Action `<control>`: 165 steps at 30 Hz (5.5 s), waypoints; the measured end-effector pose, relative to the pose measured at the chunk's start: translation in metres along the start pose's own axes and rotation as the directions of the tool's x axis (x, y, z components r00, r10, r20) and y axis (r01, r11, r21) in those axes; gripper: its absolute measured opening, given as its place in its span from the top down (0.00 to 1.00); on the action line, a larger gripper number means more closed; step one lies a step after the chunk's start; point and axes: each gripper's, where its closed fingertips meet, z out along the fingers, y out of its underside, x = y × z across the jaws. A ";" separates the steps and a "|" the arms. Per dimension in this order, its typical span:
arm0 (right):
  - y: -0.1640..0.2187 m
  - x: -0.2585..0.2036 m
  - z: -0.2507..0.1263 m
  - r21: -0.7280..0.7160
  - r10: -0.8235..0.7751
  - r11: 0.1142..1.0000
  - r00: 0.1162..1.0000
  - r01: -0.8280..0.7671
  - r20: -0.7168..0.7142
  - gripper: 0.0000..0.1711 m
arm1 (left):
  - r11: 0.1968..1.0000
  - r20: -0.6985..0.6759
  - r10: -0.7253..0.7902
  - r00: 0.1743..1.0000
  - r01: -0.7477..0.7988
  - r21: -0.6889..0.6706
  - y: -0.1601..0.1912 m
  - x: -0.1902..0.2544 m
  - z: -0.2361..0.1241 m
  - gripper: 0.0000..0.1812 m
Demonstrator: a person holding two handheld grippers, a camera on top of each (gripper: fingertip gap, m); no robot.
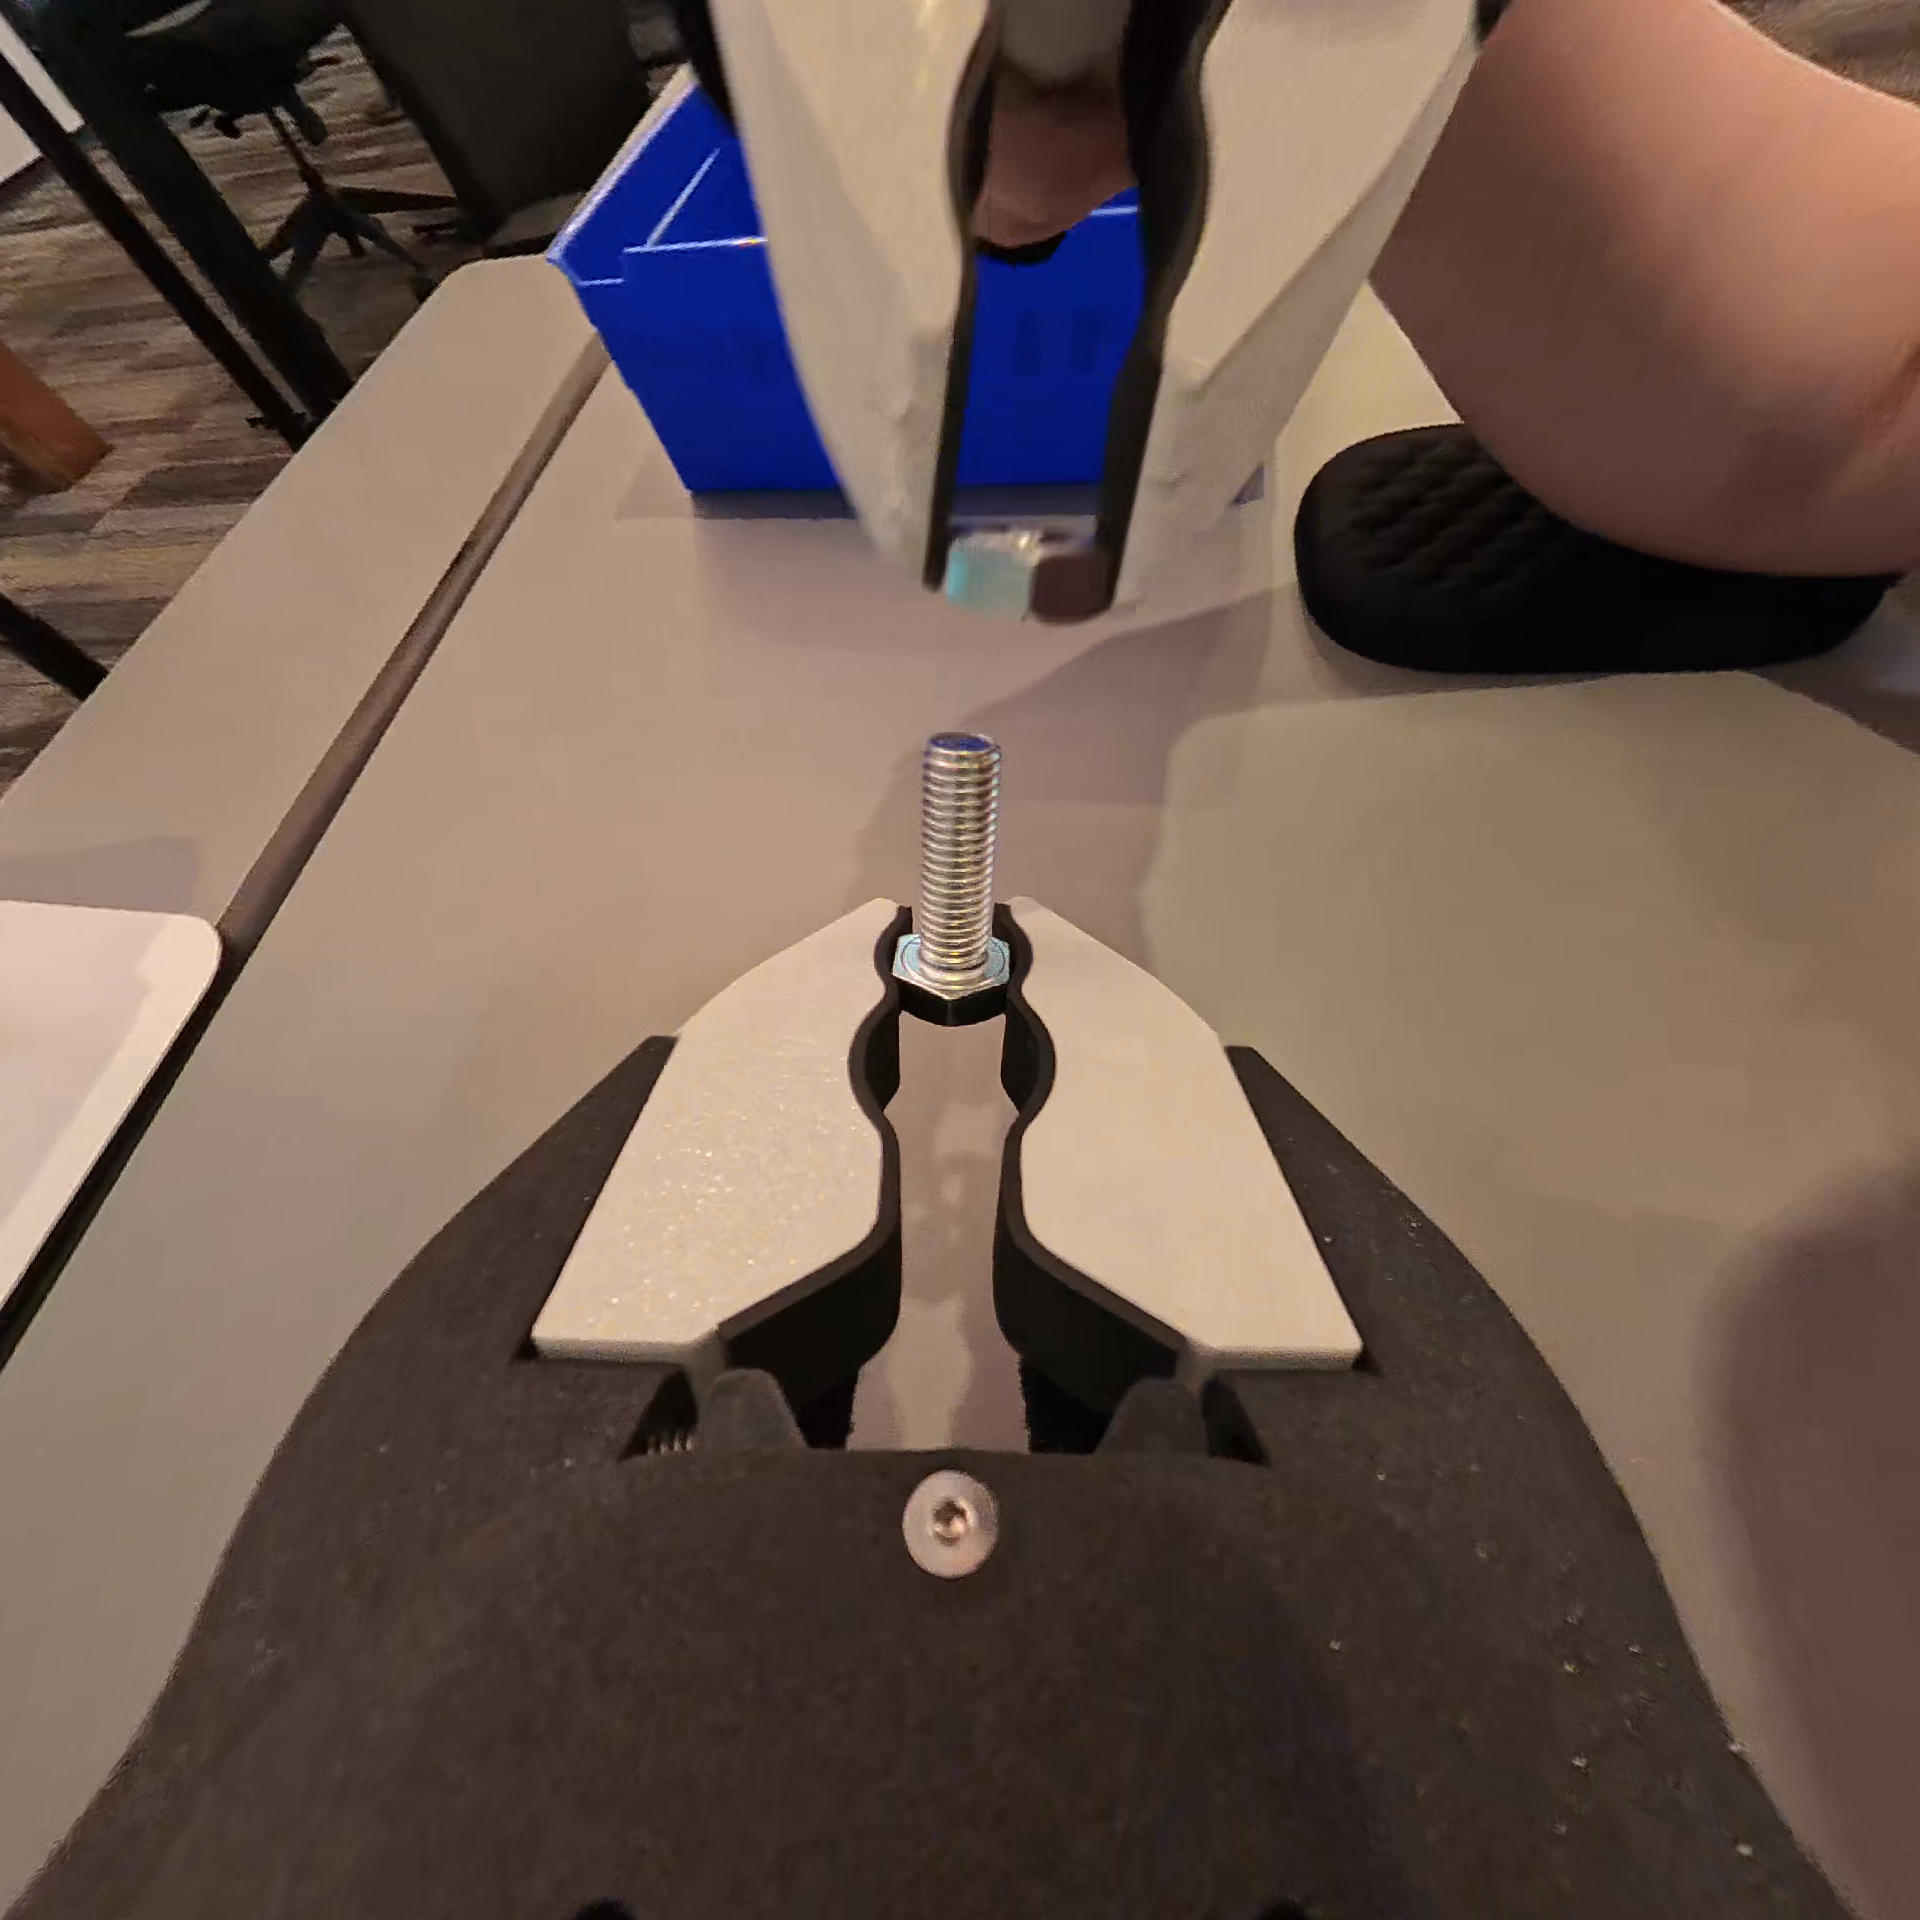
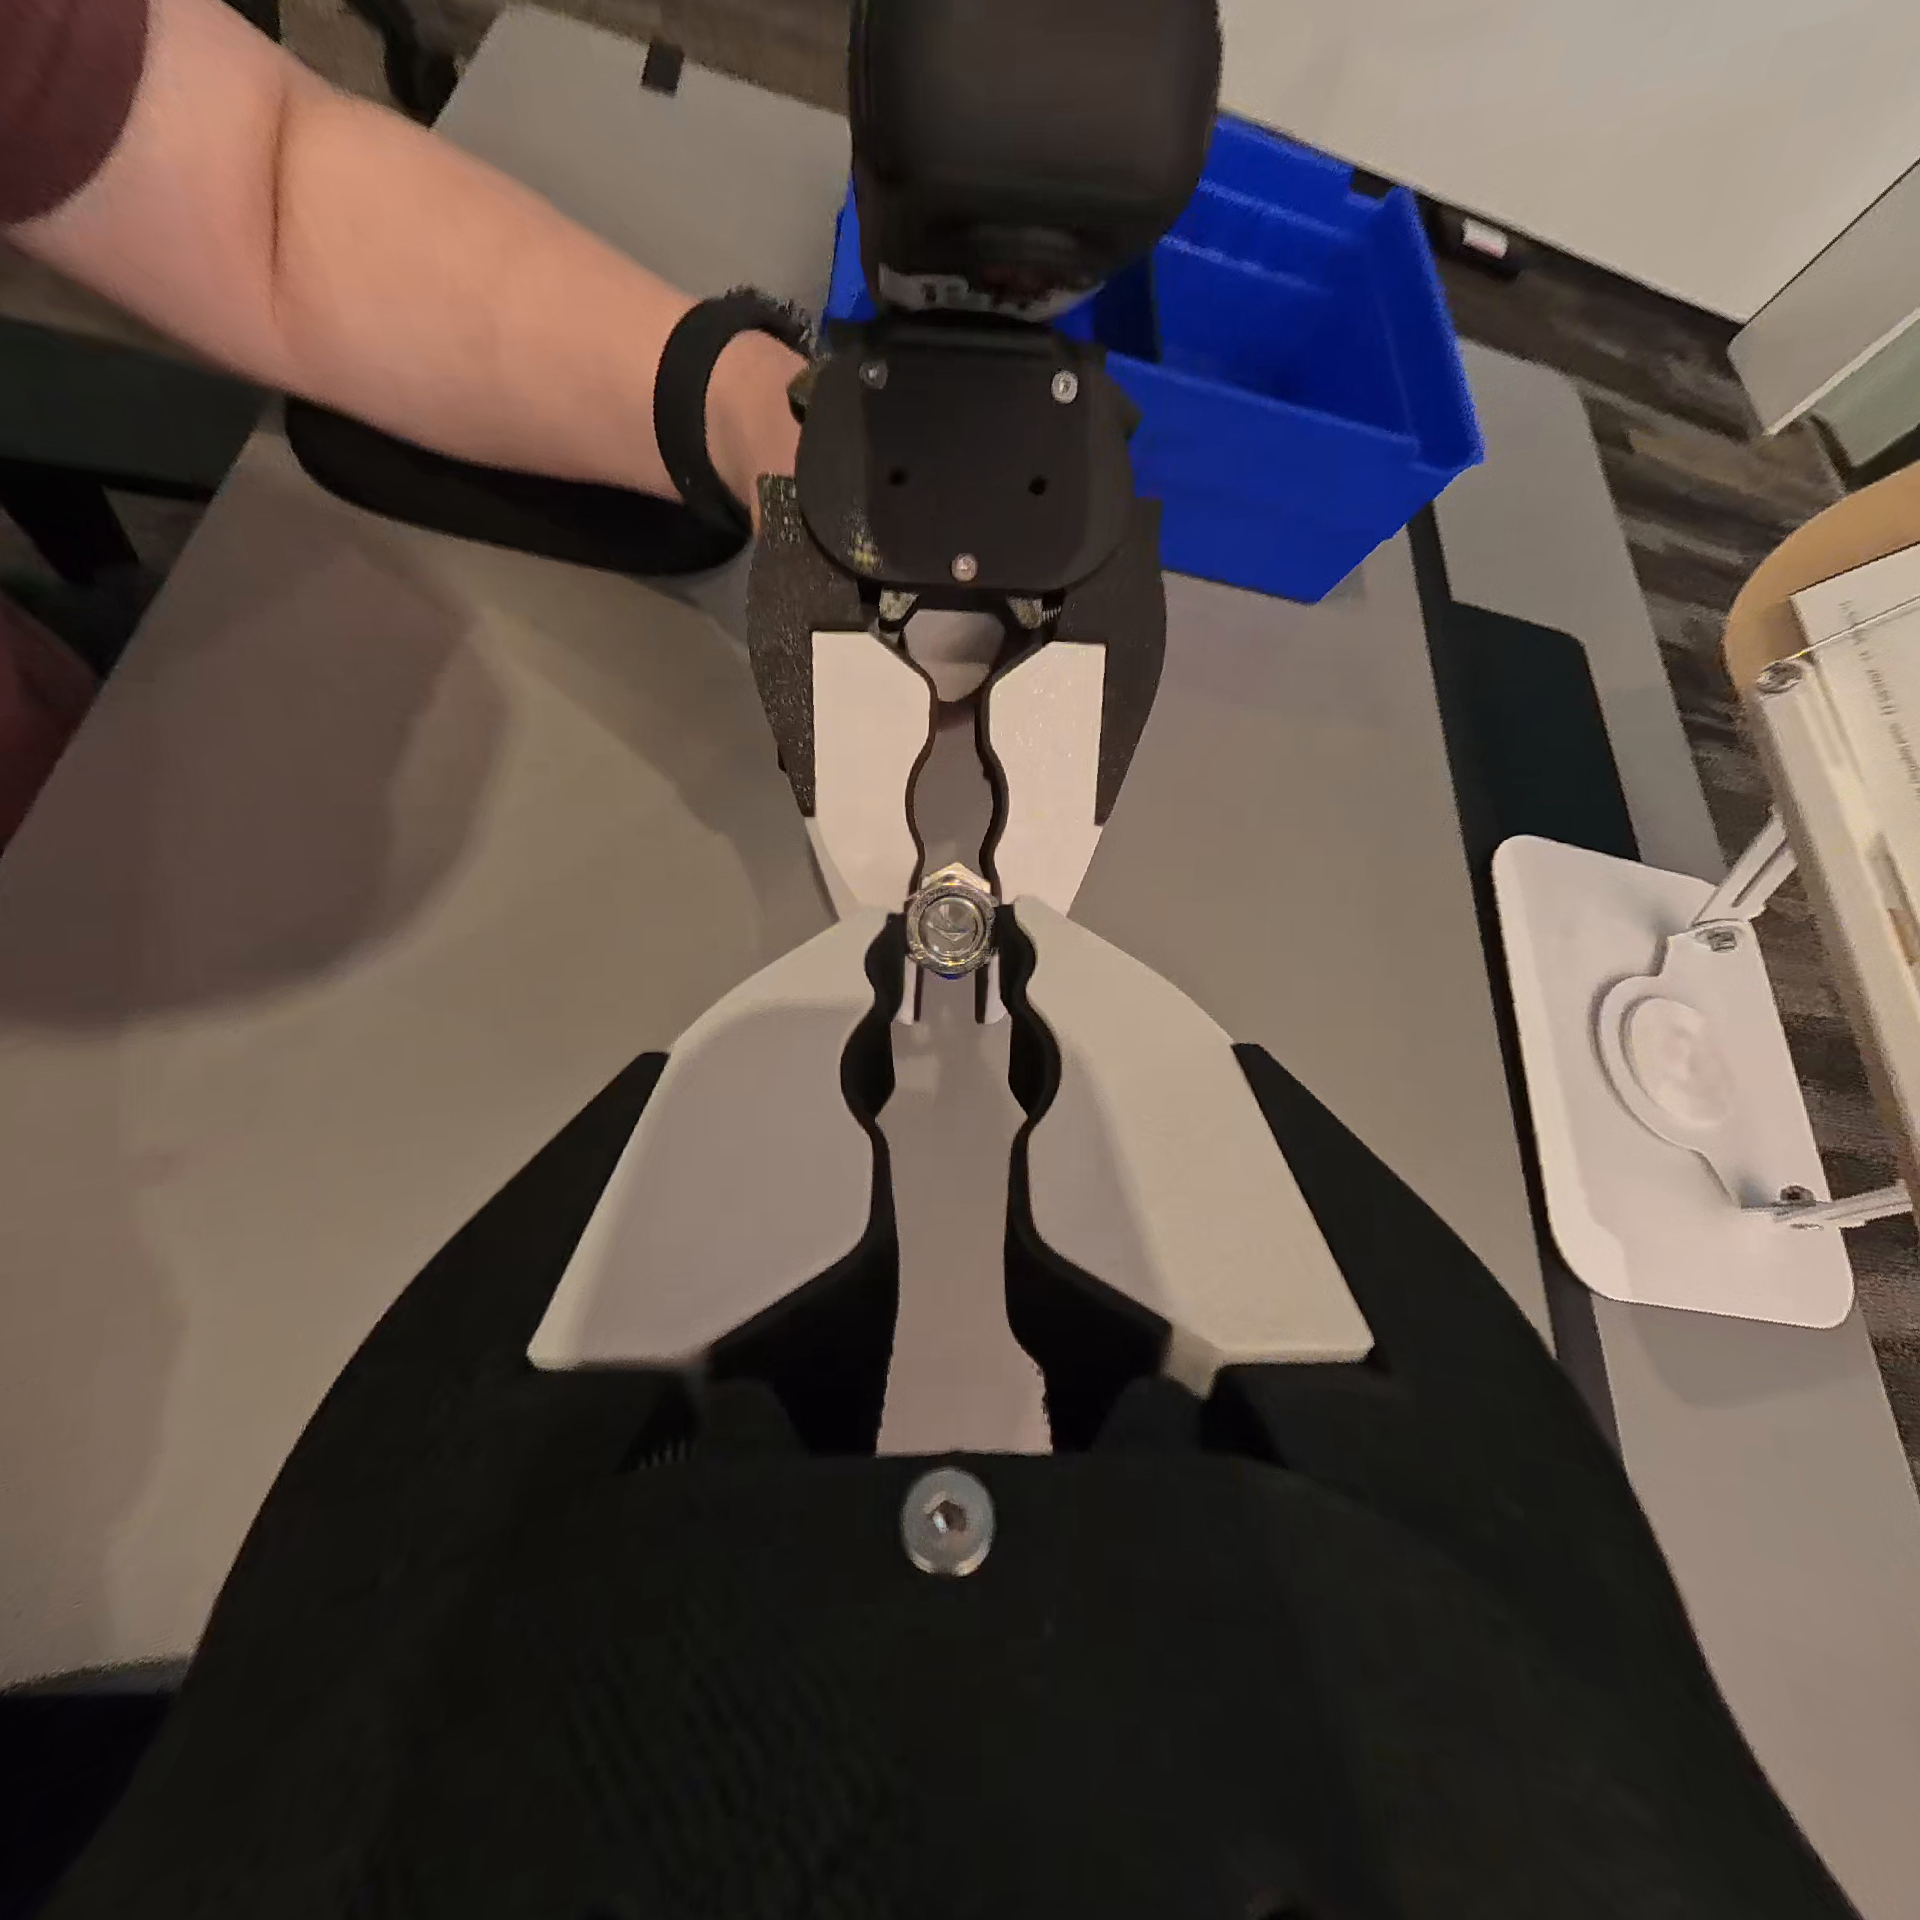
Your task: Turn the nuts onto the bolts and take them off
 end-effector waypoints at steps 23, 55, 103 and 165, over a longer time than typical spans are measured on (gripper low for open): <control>0.007 0.005 0.015 -0.112 0.134 0.984 0.990 -0.138 -0.044 0.89 | 0.998 0.025 0.020 0.999 -0.018 -0.063 0.003 0.000 -0.001 0.92; -0.068 0.016 -0.011 0.463 0.192 0.864 0.980 -0.196 0.057 0.84 | 0.955 -0.009 -0.088 0.996 0.087 0.283 -0.059 -0.002 -0.040 0.92; -0.072 0.031 0.000 0.555 0.268 0.799 0.963 -0.232 0.017 0.65 | 0.955 0.071 -0.208 0.976 0.187 0.230 -0.055 -0.021 -0.046 0.92; -0.089 -0.004 0.020 0.556 0.107 0.823 0.993 -0.112 0.043 0.43 | 0.939 0.003 -0.205 0.979 0.196 0.283 -0.066 -0.006 -0.039 0.92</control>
